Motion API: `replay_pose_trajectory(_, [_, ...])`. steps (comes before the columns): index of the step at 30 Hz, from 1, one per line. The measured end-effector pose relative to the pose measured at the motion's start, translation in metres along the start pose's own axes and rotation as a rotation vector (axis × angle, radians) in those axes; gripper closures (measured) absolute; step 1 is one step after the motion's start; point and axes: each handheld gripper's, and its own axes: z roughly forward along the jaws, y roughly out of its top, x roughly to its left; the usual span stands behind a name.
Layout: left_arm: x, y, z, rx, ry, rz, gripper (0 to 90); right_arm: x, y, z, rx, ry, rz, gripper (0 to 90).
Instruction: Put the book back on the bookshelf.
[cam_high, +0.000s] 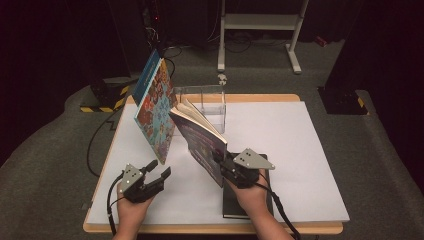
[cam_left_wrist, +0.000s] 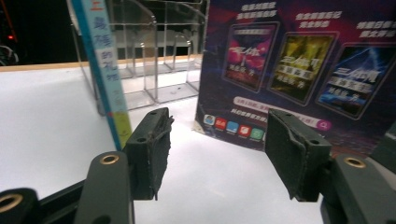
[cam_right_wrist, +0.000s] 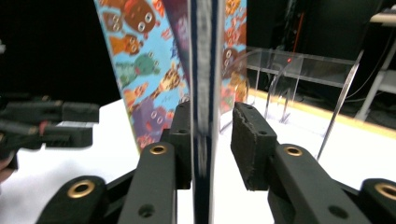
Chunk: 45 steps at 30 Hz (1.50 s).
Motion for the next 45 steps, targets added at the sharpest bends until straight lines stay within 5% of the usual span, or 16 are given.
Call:
replay_pose_trajectory(12, [-0.046,0.035,0.018,-0.048,-0.156,0.032,30.1,-0.004,-0.028,-0.009,0.05,0.033,0.07,73.4])
replay_pose_trajectory(20, [-0.083,0.074,0.04,-0.096,-0.289,0.007,23.8,-0.004,-0.037,-0.008,0.076,0.053,0.094,73.7])
replay_pose_trajectory(24, [-0.1,0.085,0.053,-0.093,-0.309,-0.005,20.0,-0.003,-0.041,-0.007,0.085,0.077,0.105,73.7])
replay_pose_trajectory(34, [-0.117,0.086,0.059,-0.076,-0.176,0.007,16.4,0.007,-0.039,-0.004,0.1,0.139,0.097,69.5])
replay_pose_trajectory(38, [-0.116,0.084,0.059,-0.065,-0.104,0.036,24.9,0.014,-0.039,-0.002,0.11,0.177,0.069,68.5])
replay_pose_trajectory(45, [-0.112,0.082,0.055,-0.05,-0.075,0.07,39.7,0.009,-0.042,-0.032,0.132,0.169,0.014,62.3])
